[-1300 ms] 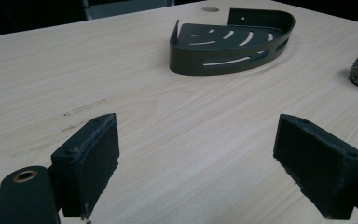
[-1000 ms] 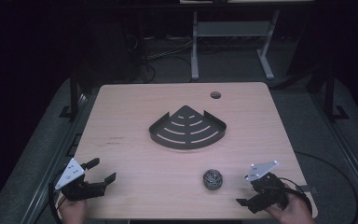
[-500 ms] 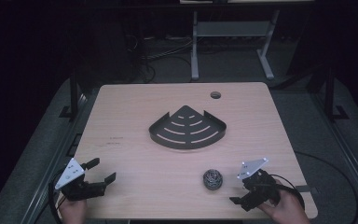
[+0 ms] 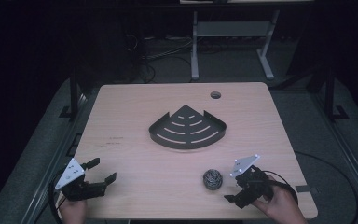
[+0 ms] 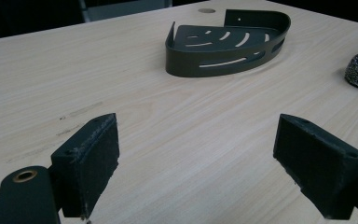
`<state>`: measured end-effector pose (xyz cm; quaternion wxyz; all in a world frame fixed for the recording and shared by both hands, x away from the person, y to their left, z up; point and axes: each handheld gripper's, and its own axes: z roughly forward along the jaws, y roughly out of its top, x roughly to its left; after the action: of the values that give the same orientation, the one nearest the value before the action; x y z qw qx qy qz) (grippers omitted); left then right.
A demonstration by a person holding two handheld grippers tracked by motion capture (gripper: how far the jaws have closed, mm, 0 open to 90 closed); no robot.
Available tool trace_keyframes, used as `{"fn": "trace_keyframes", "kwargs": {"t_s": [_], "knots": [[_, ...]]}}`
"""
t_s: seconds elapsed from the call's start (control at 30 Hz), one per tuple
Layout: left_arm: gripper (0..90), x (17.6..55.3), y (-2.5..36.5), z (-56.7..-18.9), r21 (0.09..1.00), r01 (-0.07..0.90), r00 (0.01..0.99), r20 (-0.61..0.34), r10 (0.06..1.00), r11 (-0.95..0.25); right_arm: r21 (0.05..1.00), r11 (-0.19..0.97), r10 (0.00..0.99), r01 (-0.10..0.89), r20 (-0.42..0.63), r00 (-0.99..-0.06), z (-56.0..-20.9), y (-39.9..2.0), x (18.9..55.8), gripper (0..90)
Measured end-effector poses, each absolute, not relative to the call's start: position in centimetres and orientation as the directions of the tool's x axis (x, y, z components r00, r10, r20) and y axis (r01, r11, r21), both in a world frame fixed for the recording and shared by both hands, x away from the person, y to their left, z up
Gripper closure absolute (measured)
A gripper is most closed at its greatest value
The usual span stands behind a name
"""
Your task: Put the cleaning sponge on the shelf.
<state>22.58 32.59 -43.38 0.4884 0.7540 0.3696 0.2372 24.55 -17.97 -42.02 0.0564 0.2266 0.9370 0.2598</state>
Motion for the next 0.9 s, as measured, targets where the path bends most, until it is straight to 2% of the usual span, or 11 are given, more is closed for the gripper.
{"fn": "trace_keyframes", "kwargs": {"t_s": [0.6,0.9], "knots": [[13.7,22.6,32.9,-43.4,0.914,0.33,0.61,-0.016,0.792,-0.235,0.483,0.805,0.399,0.345,-0.01,-0.917,-41.5,-15.0,26.1,15.5],[13.7,22.7,32.9,-43.4,0.916,0.329,0.611,-0.019,0.791,-0.231,0.447,0.819,0.399,0.361,0.01,-0.917,-42.0,-14.1,27.0,15.4]]}}
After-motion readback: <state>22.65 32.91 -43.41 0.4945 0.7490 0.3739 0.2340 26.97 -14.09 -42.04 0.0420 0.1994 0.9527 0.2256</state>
